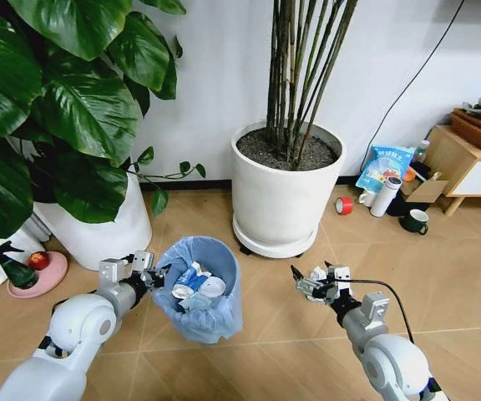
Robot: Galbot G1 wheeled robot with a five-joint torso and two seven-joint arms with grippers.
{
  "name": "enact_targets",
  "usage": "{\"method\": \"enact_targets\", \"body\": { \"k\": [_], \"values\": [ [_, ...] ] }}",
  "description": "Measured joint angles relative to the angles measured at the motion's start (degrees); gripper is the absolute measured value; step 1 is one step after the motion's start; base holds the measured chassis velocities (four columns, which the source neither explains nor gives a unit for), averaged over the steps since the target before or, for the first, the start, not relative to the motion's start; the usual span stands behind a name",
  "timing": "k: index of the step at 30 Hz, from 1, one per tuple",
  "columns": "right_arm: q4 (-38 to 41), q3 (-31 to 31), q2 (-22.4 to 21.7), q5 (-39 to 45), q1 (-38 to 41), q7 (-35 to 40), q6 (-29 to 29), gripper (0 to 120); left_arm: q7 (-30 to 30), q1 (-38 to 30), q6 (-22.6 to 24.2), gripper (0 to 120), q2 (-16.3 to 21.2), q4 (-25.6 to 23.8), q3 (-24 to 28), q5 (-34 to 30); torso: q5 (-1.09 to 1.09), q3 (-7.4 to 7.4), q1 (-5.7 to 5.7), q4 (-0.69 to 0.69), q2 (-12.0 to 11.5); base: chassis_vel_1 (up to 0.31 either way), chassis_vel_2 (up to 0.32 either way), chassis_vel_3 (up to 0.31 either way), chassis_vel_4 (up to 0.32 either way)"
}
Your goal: Pick up the trash bin and place the garbage on the floor into it.
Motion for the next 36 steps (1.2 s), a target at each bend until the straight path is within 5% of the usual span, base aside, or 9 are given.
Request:
{"method": "enact_targets", "body": {
  "k": [15,36],
  "values": [
    [-3.77,-0.03,-0.13,0.31,1.19,0.61,0.31,100,0.06,0.03,0.00,0,-0.30,0.05,0.01,0.12,0.00,0.00,0.00,-0.01,0.00,-0.060,-0.115,0.065,0.109],
    [-37.01,-5.75,-1.13,-1.44,20.35,-0.33,-1.70,100,0.72,-1.33,0.00,0,0.00,0.98,1.80,0.47,0.00,0.01,0.00,-0.02,0.00,-0.008,-0.006,0.005,0.008]
  ]
}}
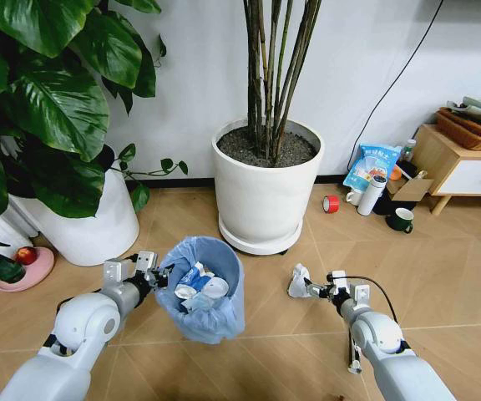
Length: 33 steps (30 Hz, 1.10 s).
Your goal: Pick up the trash bin and place the garbage on the floor into it.
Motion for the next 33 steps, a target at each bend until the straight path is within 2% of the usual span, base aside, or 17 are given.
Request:
{"method": "enact_targets", "body": {
  "k": [7,18,22,23,26,27,30,31,33],
  "values": [
    [-10.56,-2.43,2.63,-2.05,6.80,-3.28,1.55,100,0.03,-0.13,0.00,0,0.14,0.21,0.18,0.00,0.00,0.00,0.00,0.04,0.00,0.000,0.000,0.000,0.000],
    [-19.50,-2.53,4.48,-3.25,11.12,-6.35,2.40,99,0.04,-0.53,0.00,0,0.25,0.47,0.77,0.00,0.00,0.00,0.00,0.02,0.00,0.000,0.000,0.000,0.000],
    [-21.72,-2.23,5.23,-3.77,11.96,-6.84,3.73,82,0.05,-0.49,0.00,0,0.33,0.47,0.79,0.00,0.00,-0.01,0.00,0.02,0.00,0.000,0.000,0.000,0.000],
    [-21.72,-2.23,5.23,-3.77,11.96,-6.84,3.73,82,0.05,-0.49,0.00,0,0.33,0.47,0.79,0.00,0.00,-0.01,0.00,0.02,0.00,0.000,0.000,0.000,0.000],
    [-21.91,-2.18,5.61,-4.16,12.05,-7.08,4.18,68,0.05,-0.44,0.00,0,0.26,0.47,0.88,0.00,0.00,-0.01,0.00,0.02,0.00,0.000,0.000,0.000,0.000],
    [-21.91,-2.18,5.61,-4.16,12.05,-7.08,4.18,68,0.05,-0.44,0.00,0,0.26,0.47,0.88,0.00,0.00,-0.01,0.00,0.02,0.00,0.000,0.000,0.000,0.000],
    [-22.18,-2.12,6.11,-4.42,12.32,-7.08,4.48,55,0.04,-0.46,0.00,0,0.05,0.32,0.91,0.02,0.00,-0.01,0.00,0.02,0.00,0.000,0.000,0.000,0.000],
    [-22.18,-2.12,6.11,-4.42,12.32,-7.08,4.48,55,0.04,-0.46,0.00,0,0.05,0.32,0.91,0.02,0.00,-0.01,0.00,0.02,0.00,0.000,0.000,0.000,0.000],
    [-22.30,-2.06,6.30,-4.77,12.42,-7.05,4.59,44,0.04,-0.47,0.00,0,-0.07,0.25,0.70,0.03,0.00,-0.01,0.00,0.02,0.00,0.000,0.000,0.000,0.000]
  ]
}}
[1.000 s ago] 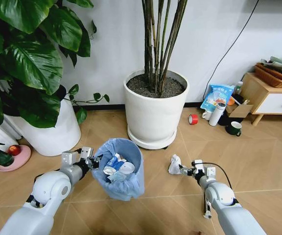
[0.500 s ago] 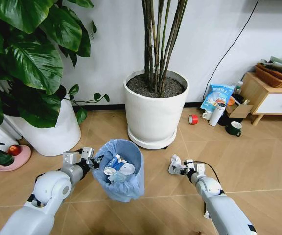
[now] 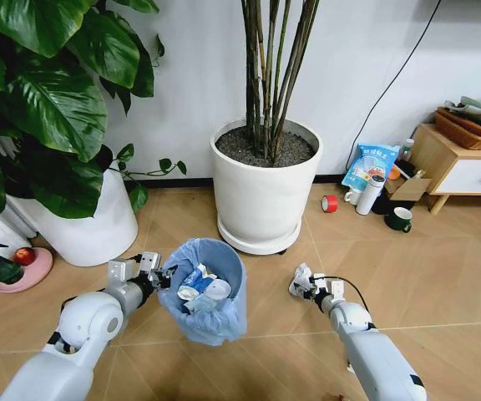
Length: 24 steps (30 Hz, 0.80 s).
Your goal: Pick up the trash bin and place the garbage on the floor into it.
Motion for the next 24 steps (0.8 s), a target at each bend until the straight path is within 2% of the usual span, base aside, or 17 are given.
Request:
{"method": "enact_targets", "body": {
  "k": [1,2,4,6,9,12,24],
  "values": [
    [-0.02,0.10,0.03,-0.10,0.01,0.04,0.04,39,0.00,0.00,0.00,0,-0.01,-0.04,-0.07,0.00,0.01,0.00,0.00,0.00,0.00,0.000,0.000,0.000,0.000],
    [-0.02,0.10,0.03,-0.10,0.01,0.04,0.04,39,0.00,0.00,0.00,0,-0.01,-0.04,-0.07,0.00,0.01,0.00,0.00,0.00,0.00,0.000,0.000,0.000,0.000],
    [-0.02,0.25,0.02,-0.23,0.01,0.14,0.14,29,0.00,0.00,0.00,0,-0.04,-0.11,-0.11,-0.01,0.00,0.00,0.00,0.00,0.00,0.000,0.000,0.000,0.000],
    [-0.02,0.31,0.01,-0.26,0.01,0.17,0.17,26,0.01,0.00,0.00,0,-0.06,-0.11,-0.11,-0.01,0.00,0.00,0.00,0.00,0.00,0.000,0.000,0.000,0.000],
    [0.55,0.67,-0.05,-0.27,-0.16,0.31,0.23,10,0.01,-0.01,0.00,0,-0.16,-0.11,0.07,0.03,0.00,0.00,0.00,0.00,0.00,0.000,0.000,0.000,0.000],
    [1.37,0.87,-0.10,-0.16,-0.50,0.51,0.24,1,0.01,-0.01,0.00,0,-0.16,-0.10,0.15,0.07,0.00,0.00,0.00,0.00,0.00,0.000,0.000,0.000,0.000],
    [10.97,2.75,-1.19,2.27,-4.42,1.83,-0.58,0,0.17,0.28,0.00,0,0.24,-0.24,0.00,0.12,0.01,0.00,0.00,0.00,0.00,0.000,0.000,0.000,0.000]
  ]
}}
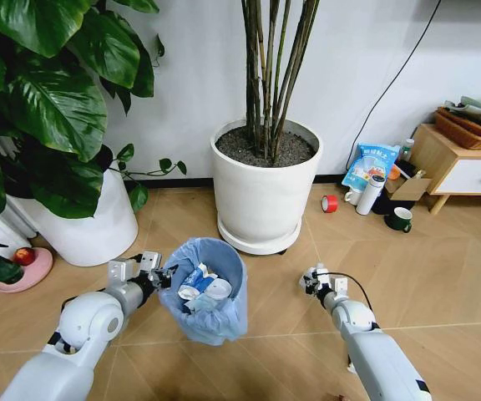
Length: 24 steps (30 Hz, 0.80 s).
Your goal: Pick up the trash bin and place the garbage on the floor into it.
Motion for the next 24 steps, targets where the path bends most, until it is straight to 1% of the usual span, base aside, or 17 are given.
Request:
{"method": "enact_targets", "body": {
  "k": [1,3,4,6,7,10,11,14,15,17,19,20,23,24],
  "values": [
    [3.35,0.64,-0.41,0.77,-1.20,0.38,-0.44,0,0.03,0.09,0.00,0,0.11,-0.15,-0.02,0.00,0.00,0.00,0.00,0.00,0.00,0.000,0.000,0.000,0.000],
    [6.92,1.42,-1.02,1.26,-2.66,0.56,-0.64,0,0.04,0.16,0.00,0,0.24,-0.28,-0.08,0.00,-0.02,0.00,-0.01,0.00,0.00,0.000,0.000,0.000,0.000],
    [6.92,1.42,-1.02,1.26,-2.66,0.56,-0.64,0,0.04,0.16,0.00,0,0.24,-0.28,-0.08,0.00,-0.02,0.00,-0.01,0.00,0.00,0.000,0.000,0.000,0.000],
    [11.48,2.82,-1.82,1.31,-4.57,0.60,-0.51,0,0.07,0.24,0.00,0,0.52,-0.40,-0.10,-0.03,-0.01,-0.01,-0.01,0.00,0.00,0.000,0.000,0.000,0.000],
    [11.48,2.82,-1.82,1.31,-4.57,0.60,-0.51,0,0.07,0.24,0.00,0,0.52,-0.40,-0.10,-0.03,-0.01,-0.01,-0.01,0.00,0.00,0.000,0.000,0.000,0.000],
    [17.32,4.64,-2.97,2.03,-7.03,0.59,-0.46,0,0.09,0.25,0.00,0,0.66,-0.41,-0.02,-0.03,0.00,0.00,-0.01,0.00,0.00,0.000,0.000,0.000,0.000],
    [17.32,4.64,-2.97,2.03,-7.03,0.59,-0.46,0,0.09,0.25,0.00,0,0.66,-0.41,-0.02,-0.03,0.00,0.00,-0.01,0.00,0.00,0.000,0.000,0.000,0.000],
    [26.77,6.16,-4.91,5.32,-10.37,0.78,-1.89,0,0.09,0.25,0.00,0,0.66,-0.40,0.03,-0.03,0.01,0.00,-0.01,-0.01,0.00,0.000,0.000,0.000,0.000],
    [26.77,6.16,-4.91,5.32,-10.37,0.78,-1.89,0,0.09,0.25,0.00,0,0.66,-0.40,0.03,-0.03,0.01,0.00,-0.01,-0.01,0.00,0.000,0.000,0.000,0.000],
    [31.92,6.56,-6.61,6.76,-11.95,1.33,-2.52,0,0.09,0.28,0.00,0,0.67,-0.35,0.02,0.00,-0.03,-0.01,-0.01,-0.01,0.01,0.000,0.000,0.000,0.000],
    [37.14,6.50,-8.78,8.06,-12.99,1.66,-3.24,0,0.09,0.27,0.00,0,0.77,-0.22,0.02,0.05,0.00,-0.01,-0.01,-0.01,0.01,0.000,0.000,0.000,0.000],
    [37.14,6.50,-8.78,8.06,-12.99,1.66,-3.24,0,0.09,0.27,0.00,0,0.77,-0.22,0.02,0.05,0.00,-0.01,-0.01,-0.01,0.01,0.000,0.000,0.000,0.000],
    [43.04,5.02,-12.33,10.78,-12.00,2.34,-4.58,0,0.11,-0.04,0.00,0,0.94,0.00,0.28,0.06,0.00,0.00,-0.01,-0.01,0.01,0.000,0.000,0.000,0.000],
    [43.04,5.02,-12.33,10.78,-12.00,2.34,-4.58,0,0.11,-0.04,0.00,0,0.94,0.00,0.28,0.06,0.00,0.00,-0.01,-0.01,0.01,0.000,0.000,0.000,0.000]
  ]
}}
